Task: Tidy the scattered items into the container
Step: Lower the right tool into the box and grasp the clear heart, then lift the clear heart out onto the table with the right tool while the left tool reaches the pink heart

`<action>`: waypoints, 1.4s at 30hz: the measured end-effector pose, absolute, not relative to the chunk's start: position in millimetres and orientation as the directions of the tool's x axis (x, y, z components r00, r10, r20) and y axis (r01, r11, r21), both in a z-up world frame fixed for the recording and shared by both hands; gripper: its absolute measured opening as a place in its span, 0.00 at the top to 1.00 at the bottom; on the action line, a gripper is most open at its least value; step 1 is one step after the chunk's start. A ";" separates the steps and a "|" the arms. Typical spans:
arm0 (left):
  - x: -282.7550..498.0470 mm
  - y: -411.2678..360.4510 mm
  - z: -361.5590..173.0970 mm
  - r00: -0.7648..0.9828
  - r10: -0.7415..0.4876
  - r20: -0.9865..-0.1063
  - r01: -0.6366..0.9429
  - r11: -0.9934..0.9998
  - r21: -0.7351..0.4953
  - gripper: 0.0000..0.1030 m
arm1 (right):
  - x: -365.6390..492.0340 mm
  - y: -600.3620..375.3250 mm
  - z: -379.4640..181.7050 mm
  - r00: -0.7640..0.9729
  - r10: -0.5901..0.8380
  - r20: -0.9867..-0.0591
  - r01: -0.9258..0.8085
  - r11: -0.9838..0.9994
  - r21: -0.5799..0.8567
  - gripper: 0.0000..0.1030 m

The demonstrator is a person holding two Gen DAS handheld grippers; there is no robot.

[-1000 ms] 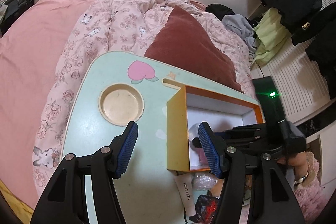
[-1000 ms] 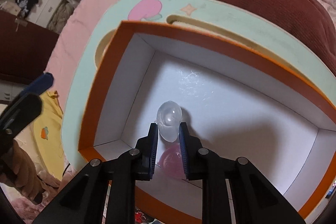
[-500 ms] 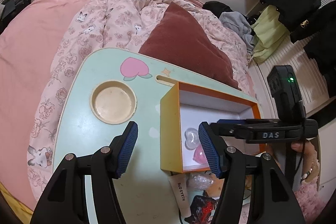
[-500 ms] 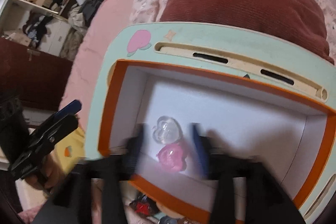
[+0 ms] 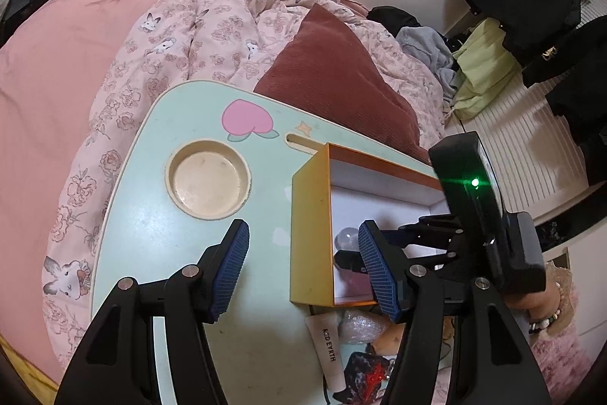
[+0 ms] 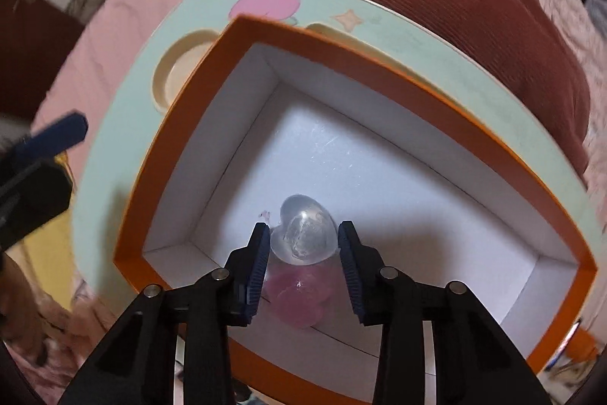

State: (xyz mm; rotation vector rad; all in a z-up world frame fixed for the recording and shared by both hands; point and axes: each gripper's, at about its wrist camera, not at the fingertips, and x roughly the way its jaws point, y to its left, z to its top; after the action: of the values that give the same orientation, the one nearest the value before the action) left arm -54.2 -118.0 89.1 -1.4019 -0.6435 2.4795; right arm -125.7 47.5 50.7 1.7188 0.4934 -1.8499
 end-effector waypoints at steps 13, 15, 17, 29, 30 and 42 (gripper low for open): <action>-52.9 -116.0 86.3 -0.516 0.388 -0.764 0.032 -0.882 -0.470 0.41 | -127.5 76.0 61.8 0.009 -0.261 -0.965 0.570 -0.792 0.219 0.83; -53.5 -113.1 86.7 -0.509 0.387 -0.769 0.022 -0.887 -0.461 0.41 | -129.0 85.7 67.7 -0.002 -0.304 -0.953 0.556 -0.792 0.252 0.83; -55.7 -107.0 87.9 -0.494 0.384 -0.780 0.001 -0.897 -0.442 0.41 | -126.5 101.5 80.4 -0.025 -0.354 -0.935 0.535 -0.795 0.287 0.83; -103.5 -9.6 86.1 -0.083 0.487 -0.869 -0.299 -0.844 -0.445 0.48 | -37.5 169.3 122.3 0.003 -0.437 -0.899 0.532 -0.761 0.372 0.83; -108.8 -1.5 81.9 -0.032 0.463 -0.886 -0.294 -0.852 -0.434 0.48 | -27.7 174.2 117.0 0.017 -0.438 -0.899 0.525 -0.761 0.381 0.83; -135.1 44.8 37.3 0.130 0.290 -0.948 -0.153 -0.939 -0.308 0.48 | -1.2 175.5 77.7 0.042 -0.513 -0.857 0.486 -0.739 0.466 0.83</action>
State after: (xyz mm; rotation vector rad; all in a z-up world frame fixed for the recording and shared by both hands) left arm -135.1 44.8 37.3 -2.0837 -0.1337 1.8707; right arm -1.2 175.5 77.7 1.6110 -0.0282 -1.7830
